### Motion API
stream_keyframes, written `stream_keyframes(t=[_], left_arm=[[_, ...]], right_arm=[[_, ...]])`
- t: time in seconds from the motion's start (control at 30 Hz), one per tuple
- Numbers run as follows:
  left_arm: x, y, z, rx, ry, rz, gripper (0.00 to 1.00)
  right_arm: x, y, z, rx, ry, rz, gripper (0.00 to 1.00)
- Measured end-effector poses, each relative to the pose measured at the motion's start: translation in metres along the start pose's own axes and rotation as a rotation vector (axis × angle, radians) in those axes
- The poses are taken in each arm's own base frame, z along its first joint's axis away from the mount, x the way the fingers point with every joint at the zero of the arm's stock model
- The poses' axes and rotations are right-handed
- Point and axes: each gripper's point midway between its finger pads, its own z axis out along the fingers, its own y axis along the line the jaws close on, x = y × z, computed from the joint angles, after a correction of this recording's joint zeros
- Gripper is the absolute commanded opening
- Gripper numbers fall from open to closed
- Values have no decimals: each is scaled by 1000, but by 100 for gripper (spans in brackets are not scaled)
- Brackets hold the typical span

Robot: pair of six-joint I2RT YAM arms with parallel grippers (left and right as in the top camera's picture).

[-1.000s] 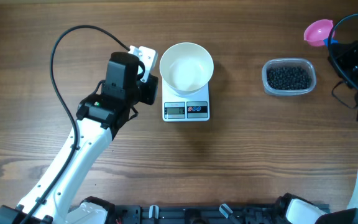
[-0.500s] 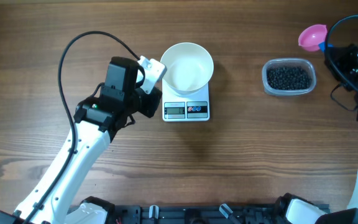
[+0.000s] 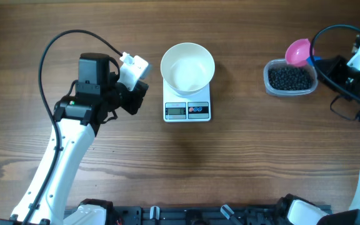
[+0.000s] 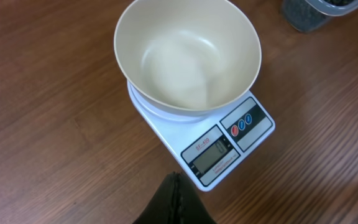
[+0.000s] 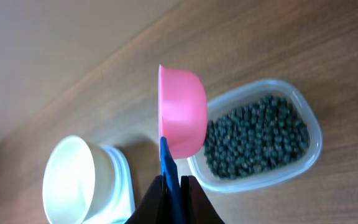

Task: Scoop item into bowl and weigh 150g on scale
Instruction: 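Lower scoop into the black beans with right gripper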

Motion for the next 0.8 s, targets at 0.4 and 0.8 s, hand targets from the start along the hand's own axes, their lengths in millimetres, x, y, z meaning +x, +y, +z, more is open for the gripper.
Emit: stream_keyframes(t=[0.4,0.8], left_arm=[[6,-6,0,31,19,-1,100],[6,-6,0,32,19,-1,100]], right_arm=[[28,-4,-2,7,111,-68,4],[32,7,-2,-56,127,-62,4]])
